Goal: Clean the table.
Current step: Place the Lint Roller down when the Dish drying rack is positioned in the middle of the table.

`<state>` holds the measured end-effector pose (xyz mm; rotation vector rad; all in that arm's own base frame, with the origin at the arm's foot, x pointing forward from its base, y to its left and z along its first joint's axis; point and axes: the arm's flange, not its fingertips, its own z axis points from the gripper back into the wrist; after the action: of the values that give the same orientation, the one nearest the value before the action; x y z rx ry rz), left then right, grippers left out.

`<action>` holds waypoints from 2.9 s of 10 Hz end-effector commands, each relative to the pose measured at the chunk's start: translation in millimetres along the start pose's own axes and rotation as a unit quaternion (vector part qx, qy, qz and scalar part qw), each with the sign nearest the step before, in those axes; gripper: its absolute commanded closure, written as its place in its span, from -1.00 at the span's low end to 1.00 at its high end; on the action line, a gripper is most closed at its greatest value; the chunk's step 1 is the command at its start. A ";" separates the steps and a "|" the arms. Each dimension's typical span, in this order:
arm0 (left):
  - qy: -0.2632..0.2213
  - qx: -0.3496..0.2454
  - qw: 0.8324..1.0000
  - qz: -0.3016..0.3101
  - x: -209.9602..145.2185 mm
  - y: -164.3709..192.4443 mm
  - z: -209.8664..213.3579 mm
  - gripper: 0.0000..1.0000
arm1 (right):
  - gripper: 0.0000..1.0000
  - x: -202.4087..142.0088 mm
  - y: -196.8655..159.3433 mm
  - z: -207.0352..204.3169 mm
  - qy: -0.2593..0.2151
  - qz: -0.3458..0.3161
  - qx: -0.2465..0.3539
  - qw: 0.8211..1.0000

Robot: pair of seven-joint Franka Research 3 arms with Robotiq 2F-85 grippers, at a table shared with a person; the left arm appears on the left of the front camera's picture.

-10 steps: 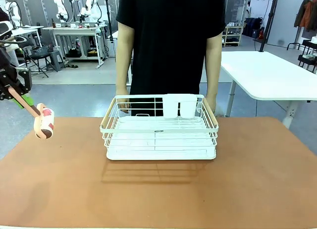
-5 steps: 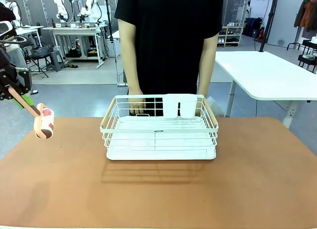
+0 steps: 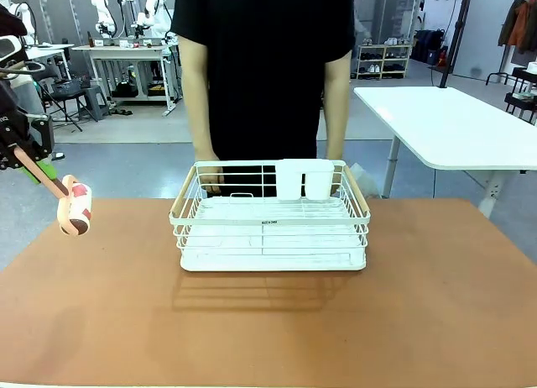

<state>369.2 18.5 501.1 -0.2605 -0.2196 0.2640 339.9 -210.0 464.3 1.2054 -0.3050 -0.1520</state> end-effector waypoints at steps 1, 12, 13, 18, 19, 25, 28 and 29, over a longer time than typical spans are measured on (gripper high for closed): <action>-0.019 0.003 0.998 0.065 9.9 -3.8 -5.9 0.59 | -1.00 -2.5 1.7 0.3 -0.003 0.010 0.006 1.000; -0.126 -0.004 0.849 0.513 75.3 -19.7 -97.1 0.59 | -1.00 -2.5 1.7 0.3 -0.003 0.010 0.006 1.000; -0.119 -0.001 0.847 0.517 77.3 -19.6 -107.1 0.59 | -1.00 -2.5 1.7 0.3 -0.003 0.010 0.006 1.000; -0.105 -0.033 0.850 0.515 75.6 -7.9 -143.4 0.59 | -1.00 -2.5 1.7 0.3 -0.003 0.010 0.006 1.000; -0.098 -0.034 0.842 0.529 73.8 -5.8 -149.9 0.59 | -1.00 -2.5 1.7 0.3 -0.003 0.010 0.006 1.000; -0.100 -0.029 0.826 0.554 67.8 4.2 -180.1 0.59 | -1.00 -2.5 1.7 0.3 -0.003 0.010 0.006 1.000; -0.095 -0.029 0.828 0.552 66.0 3.9 -178.3 0.59 | -1.00 -2.5 1.7 0.3 -0.003 0.010 0.006 1.000; -0.094 -0.025 0.829 0.551 64.1 3.2 -176.9 -0.37 | -1.00 -2.5 1.7 0.3 -0.003 0.010 0.006 1.000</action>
<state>478.2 2.1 343.1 -0.3857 -0.2539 1.4446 340.0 -209.9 464.2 1.2054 -0.3046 -0.1518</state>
